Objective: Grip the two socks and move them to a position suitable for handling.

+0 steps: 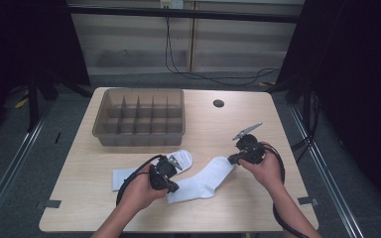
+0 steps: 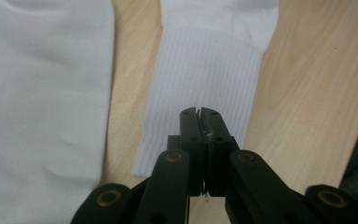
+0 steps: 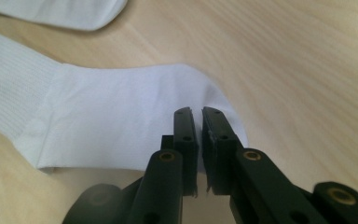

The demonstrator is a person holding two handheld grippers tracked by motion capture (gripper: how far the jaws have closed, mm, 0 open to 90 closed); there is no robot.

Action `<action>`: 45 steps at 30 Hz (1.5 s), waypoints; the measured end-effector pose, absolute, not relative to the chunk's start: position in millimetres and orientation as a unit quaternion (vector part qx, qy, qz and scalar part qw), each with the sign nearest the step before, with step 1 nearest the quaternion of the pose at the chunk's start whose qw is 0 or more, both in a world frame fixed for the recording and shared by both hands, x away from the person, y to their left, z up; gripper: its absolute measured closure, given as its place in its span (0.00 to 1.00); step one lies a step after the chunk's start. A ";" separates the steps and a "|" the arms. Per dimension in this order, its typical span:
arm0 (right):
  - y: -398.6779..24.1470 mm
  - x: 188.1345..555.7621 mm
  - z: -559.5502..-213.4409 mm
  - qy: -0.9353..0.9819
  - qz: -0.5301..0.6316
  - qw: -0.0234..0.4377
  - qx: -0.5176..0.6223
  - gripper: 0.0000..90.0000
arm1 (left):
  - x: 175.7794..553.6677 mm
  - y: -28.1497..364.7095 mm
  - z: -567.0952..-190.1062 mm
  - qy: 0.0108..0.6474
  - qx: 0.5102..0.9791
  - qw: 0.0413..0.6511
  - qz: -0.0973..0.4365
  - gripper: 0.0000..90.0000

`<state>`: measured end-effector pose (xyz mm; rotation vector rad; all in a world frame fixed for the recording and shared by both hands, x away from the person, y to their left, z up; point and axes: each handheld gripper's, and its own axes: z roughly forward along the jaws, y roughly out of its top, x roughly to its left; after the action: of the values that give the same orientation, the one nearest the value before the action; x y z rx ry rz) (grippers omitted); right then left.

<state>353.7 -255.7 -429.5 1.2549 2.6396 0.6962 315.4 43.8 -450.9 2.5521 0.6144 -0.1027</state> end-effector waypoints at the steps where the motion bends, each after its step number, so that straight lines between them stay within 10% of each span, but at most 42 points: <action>1: -259.3 346.6 -428.6 0.879 0.228 0.066 0.415 0.93 | 314.3 43.9 -450.9 0.225 0.940 0.253 -0.039 0.99; 10: -280.7 316.4 -434.4 0.865 0.216 0.060 0.449 0.71 | 315.6 54.1 -456.5 0.236 0.939 0.248 -0.040 0.98; 28: -265.2 353.9 -467.4 0.872 0.191 0.060 0.447 0.84 | 311.9 49.9 -470.0 0.235 0.940 0.246 -0.033 0.78; 36: -274.4 338.9 -464.9 0.878 0.180 0.045 0.442 0.93 | 312.1 52.0 -472.8 0.232 0.943 0.234 -0.038 0.87; 45: -281.6 332.6 -459.7 0.869 0.203 0.038 0.451 0.81 | 313.1 53.6 -466.7 0.250 0.937 0.238 -0.046 0.74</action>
<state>332.6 -281.6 -459.7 1.3822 2.6641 0.6222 313.1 53.6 -466.7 2.5673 0.6858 -0.1270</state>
